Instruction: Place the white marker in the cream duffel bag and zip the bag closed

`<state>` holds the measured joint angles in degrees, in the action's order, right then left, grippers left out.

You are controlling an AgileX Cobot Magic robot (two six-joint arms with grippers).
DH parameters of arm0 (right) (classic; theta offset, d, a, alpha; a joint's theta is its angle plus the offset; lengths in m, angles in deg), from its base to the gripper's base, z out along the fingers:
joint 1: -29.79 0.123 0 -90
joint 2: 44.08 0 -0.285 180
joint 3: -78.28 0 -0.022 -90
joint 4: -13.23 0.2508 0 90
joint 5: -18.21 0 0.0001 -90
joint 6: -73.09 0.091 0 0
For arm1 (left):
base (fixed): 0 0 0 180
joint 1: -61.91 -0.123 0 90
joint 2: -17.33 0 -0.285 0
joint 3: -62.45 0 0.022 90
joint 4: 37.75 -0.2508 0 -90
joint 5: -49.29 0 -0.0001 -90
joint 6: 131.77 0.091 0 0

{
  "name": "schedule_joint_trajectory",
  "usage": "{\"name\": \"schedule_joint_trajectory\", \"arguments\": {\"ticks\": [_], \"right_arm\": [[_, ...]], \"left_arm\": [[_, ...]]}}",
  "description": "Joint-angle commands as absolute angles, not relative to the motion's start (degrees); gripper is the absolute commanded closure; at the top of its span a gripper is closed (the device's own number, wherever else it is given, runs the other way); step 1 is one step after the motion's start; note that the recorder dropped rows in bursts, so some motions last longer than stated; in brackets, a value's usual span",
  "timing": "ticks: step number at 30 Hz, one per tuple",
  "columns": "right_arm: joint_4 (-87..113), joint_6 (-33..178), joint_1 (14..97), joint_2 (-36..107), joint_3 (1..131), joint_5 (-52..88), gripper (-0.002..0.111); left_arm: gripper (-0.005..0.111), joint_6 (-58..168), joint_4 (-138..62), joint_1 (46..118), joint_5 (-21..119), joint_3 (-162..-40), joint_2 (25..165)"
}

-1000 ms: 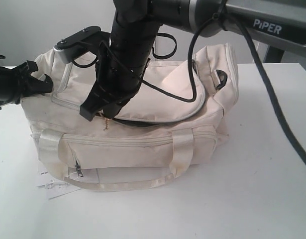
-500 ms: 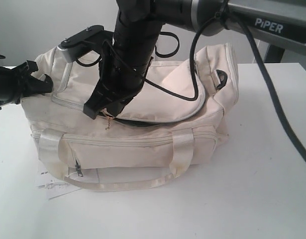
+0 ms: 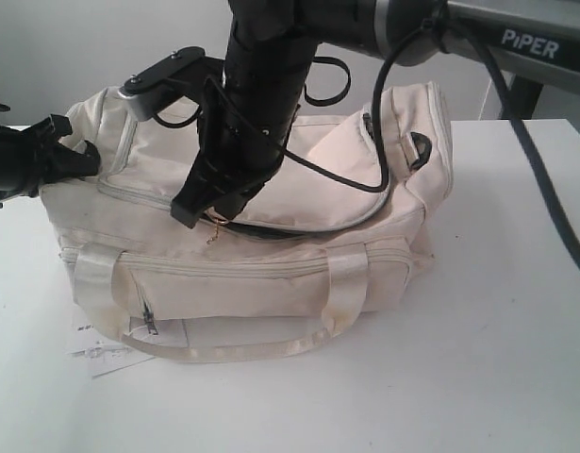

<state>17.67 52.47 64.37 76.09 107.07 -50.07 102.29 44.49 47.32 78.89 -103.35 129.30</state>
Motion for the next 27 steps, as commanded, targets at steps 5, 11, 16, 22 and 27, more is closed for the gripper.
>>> {"name": "schedule_joint_trajectory", "arguments": {"ticks": [5, 11, 16, 22, 27], "right_arm": [[15.98, 52.29, 63.45, 74.55, 104.92, -51.76, 0.108], [19.26, 52.8, 63.45, 74.43, 104.95, -51.76, 0.108], [21.32, 52.8, 63.45, 74.43, 104.95, -51.76, 0.108], [21.1, 52.69, 63.45, 74.54, 104.95, -51.74, 0.108], [22.45, 52.69, 63.45, 74.54, 104.95, -51.76, 0.108]], "left_arm": [[0.107, 102.44, 45.68, 47.29, 78.32, -103.05, 129.21], [0.107, 102.44, 45.68, 47.29, 77.56, -103.05, 129.11], [0.081, 105.41, 45.68, 47.29, 79.25, -103.53, 129.11], [0.049, 105.64, 45.47, 47.29, 79.66, -104.44, 126.77], [0.049, 117.03, 36.82, 47.18, 79.22, -104.44, 118.77]]}}
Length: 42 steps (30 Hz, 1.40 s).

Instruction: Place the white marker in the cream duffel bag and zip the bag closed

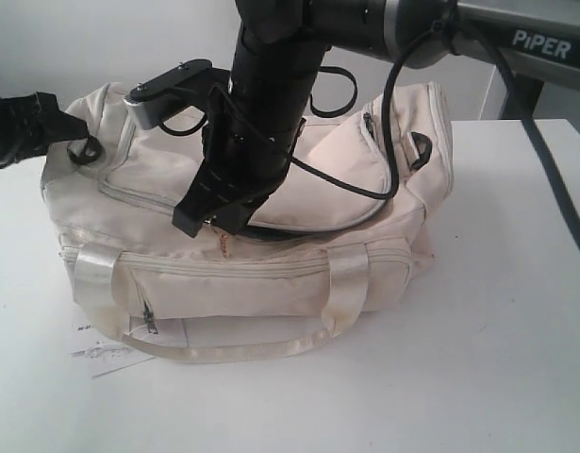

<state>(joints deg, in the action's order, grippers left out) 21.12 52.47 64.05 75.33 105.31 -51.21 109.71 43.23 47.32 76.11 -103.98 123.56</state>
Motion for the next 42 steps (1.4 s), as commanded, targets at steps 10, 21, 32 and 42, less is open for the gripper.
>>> {"name": "schedule_joint_trajectory", "arguments": {"ticks": [10, 21, 32, 42], "right_arm": [[22.57, 52.28, 63.45, 74.54, 104.95, -51.76, 0.108], [22.57, 52.28, 63.45, 74.54, 104.95, -51.76, 0.108], [22.57, 52.16, 63.45, 74.54, 104.95, -51.76, 0.108], [22.68, 52.15, 63.45, 74.54, 104.95, -51.76, 0.108]], "left_arm": [[0.048, 157.73, 22.37, 47.18, 108.09, -104.04, 115.78], [0.047, 169.17, 27.08, 55.83, 98.54, -100.85, 117.09], [0.047, 169.17, 21.81, 60.4, 88.69, -100.85, 117.83], [0.067, 169.17, 23.05, 60.4, 86.11, -100.85, 120.68]]}}
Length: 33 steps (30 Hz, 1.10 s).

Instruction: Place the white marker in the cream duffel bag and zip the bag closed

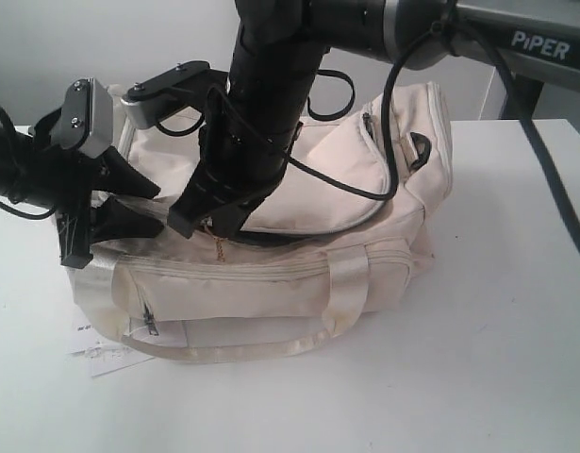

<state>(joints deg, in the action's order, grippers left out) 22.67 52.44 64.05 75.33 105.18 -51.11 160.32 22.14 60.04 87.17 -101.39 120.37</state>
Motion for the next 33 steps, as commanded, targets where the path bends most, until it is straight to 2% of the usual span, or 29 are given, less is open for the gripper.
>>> {"name": "schedule_joint_trajectory", "arguments": {"ticks": [1, 2, 3, 33], "right_arm": [[22.68, 52.15, 63.45, 74.54, 104.95, -51.76, 0.108], [22.68, 52.15, 63.45, 74.54, 104.95, -51.76, 0.108], [22.42, 52.15, 63.45, 74.54, 104.95, -51.76, 0.108], [15.03, 52.33, 63.45, 74.54, 104.95, -51.76, 0.108]], "left_arm": [[0.074, 169.17, 23.05, 60.4, 86.11, -100.85, 120.68], [0.093, 169.17, 23.05, 60.4, 87.34, -100.85, 120.68], [0.107, 169.07, 23.05, 60.4, 88.69, -100.85, 120.68], [0.107, 164.97, 21.99, 60.4, 90.48, -100.85, 120.68]]}}
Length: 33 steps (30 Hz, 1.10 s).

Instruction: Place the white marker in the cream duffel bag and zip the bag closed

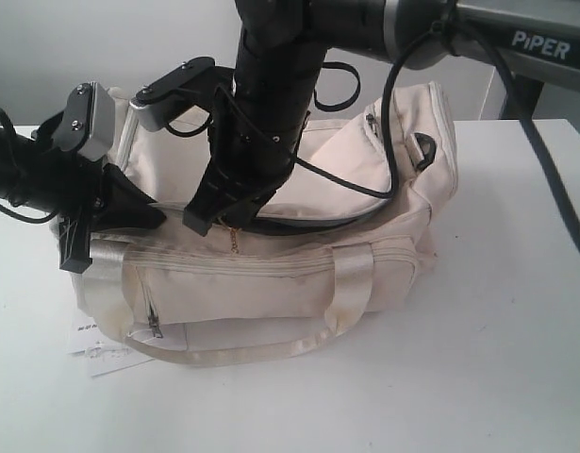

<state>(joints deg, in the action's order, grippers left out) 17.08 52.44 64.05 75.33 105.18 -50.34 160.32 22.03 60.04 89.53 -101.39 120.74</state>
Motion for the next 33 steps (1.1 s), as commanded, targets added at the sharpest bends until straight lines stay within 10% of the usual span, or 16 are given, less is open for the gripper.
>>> {"name": "schedule_joint_trajectory", "arguments": {"ticks": [1, 33], "right_arm": [[14.84, 52.33, 63.45, 74.54, 104.95, -51.76, 0.108], [15.59, 52.33, 60.4, 73.46, 102.32, -51.76, 0.108]], "left_arm": [[0.107, 164.97, 21.99, 60.4, 90.48, -100.85, 120.68], [0.107, 164.49, 21.99, 60.4, 90.34, -100.85, 120.68]]}}
